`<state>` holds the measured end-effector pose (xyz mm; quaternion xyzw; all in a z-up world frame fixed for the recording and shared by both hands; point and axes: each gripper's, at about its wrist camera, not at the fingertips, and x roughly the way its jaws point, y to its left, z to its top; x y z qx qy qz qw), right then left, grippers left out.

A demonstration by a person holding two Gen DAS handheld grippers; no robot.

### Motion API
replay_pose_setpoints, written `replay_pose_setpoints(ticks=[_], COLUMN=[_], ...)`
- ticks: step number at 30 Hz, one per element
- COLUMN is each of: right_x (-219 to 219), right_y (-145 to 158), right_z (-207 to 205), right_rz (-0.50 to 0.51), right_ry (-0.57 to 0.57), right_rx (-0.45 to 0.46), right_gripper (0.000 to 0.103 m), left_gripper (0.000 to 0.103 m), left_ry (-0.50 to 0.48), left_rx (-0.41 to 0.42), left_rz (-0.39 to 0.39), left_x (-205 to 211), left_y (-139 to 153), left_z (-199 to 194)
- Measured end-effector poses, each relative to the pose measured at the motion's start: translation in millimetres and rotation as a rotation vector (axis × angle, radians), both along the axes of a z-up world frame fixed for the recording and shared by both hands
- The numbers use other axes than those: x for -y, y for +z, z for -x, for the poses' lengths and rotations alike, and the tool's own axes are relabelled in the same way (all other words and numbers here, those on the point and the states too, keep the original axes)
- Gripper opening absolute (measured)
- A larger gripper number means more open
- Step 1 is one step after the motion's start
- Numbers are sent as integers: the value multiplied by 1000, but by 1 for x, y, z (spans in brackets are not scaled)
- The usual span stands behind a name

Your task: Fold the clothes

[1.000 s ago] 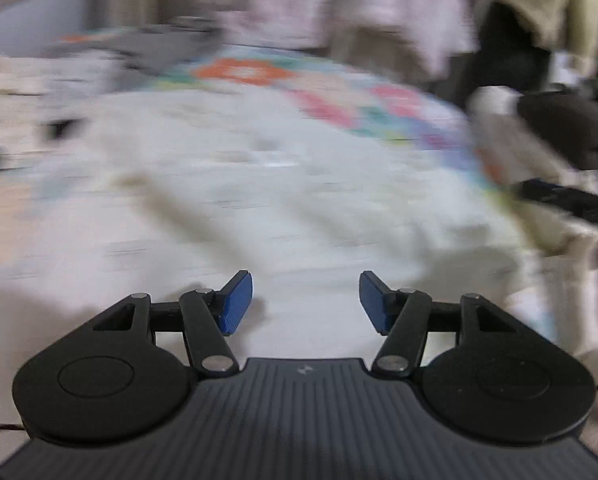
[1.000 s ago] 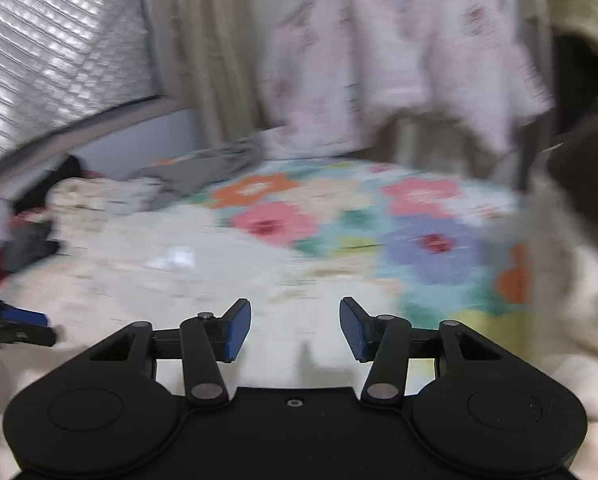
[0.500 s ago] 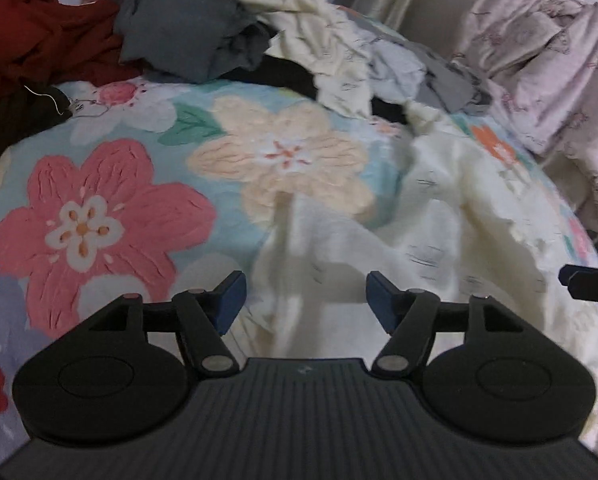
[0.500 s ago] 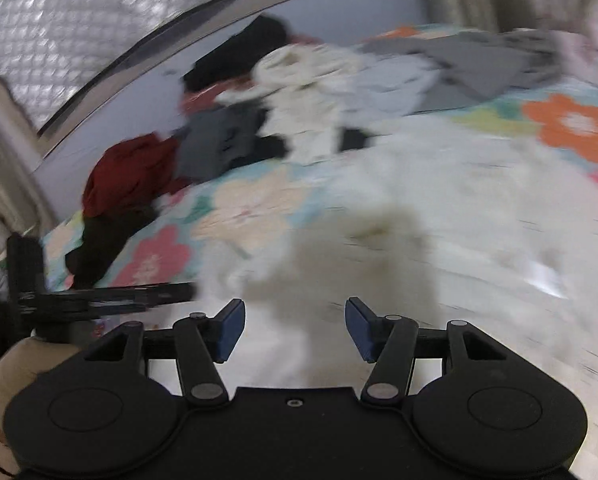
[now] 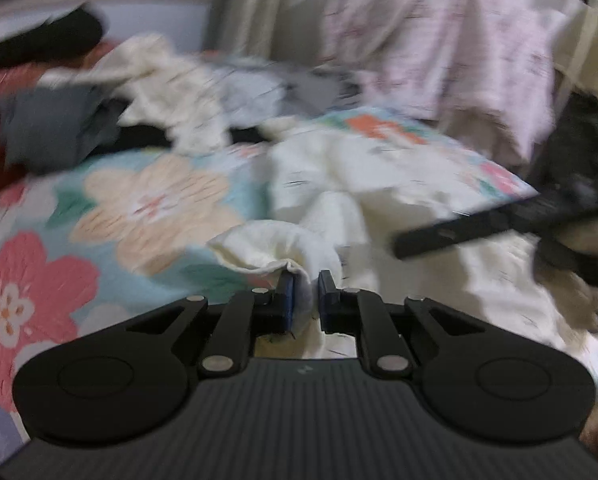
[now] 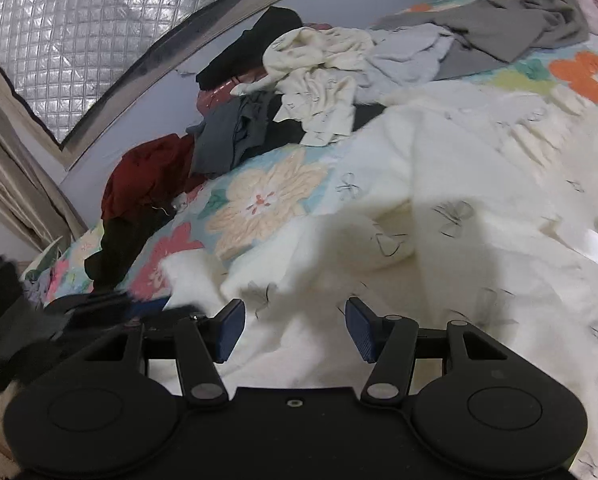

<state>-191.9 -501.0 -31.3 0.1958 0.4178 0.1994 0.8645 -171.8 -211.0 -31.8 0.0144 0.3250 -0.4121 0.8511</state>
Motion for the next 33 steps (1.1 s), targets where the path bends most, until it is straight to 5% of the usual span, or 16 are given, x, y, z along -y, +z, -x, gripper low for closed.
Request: replay_pose_setpoints(ticks=[6, 9, 14, 15, 16, 17, 20, 26, 29, 33], right_x=[14, 9, -17, -23, -27, -28, -15, 17, 28, 32], right_y=[-5, -9, -24, -28, -30, -30, -24, -16, -18, -20], right_z=[18, 22, 20, 20, 22, 23, 24, 27, 26, 26], right_rz=[-73, -115, -106, -84, -51, -48, -77, -110, -154, -168], right_ry=[7, 36, 132, 149, 154, 154, 114, 33, -7, -21], right_rx=[-24, -23, -48, -60, -55, -50, -28, -15, -26, -30], right_gripper=[61, 61, 59, 50, 14, 4, 4, 5, 5, 5], left_gripper=[15, 15, 15, 15, 16, 22, 46, 54, 55, 65], left_ry=[-154, -170, -132, -130, -129, -128, -82, 21, -22, -145], left_rx=[4, -11, -54, -51, -43, -34, -20, -118, -141, -67], left_rz=[-95, -184, -183, -187, -199, -212, -199, -105, -80, -174], left_x=[38, 49, 36, 33, 30, 28, 12, -6, 4, 39], left_y=[-8, -19, -17, -15, -12, -9, 5, 6, 6, 8], left_z=[48, 55, 53, 54, 55, 57, 55, 34, 40, 63])
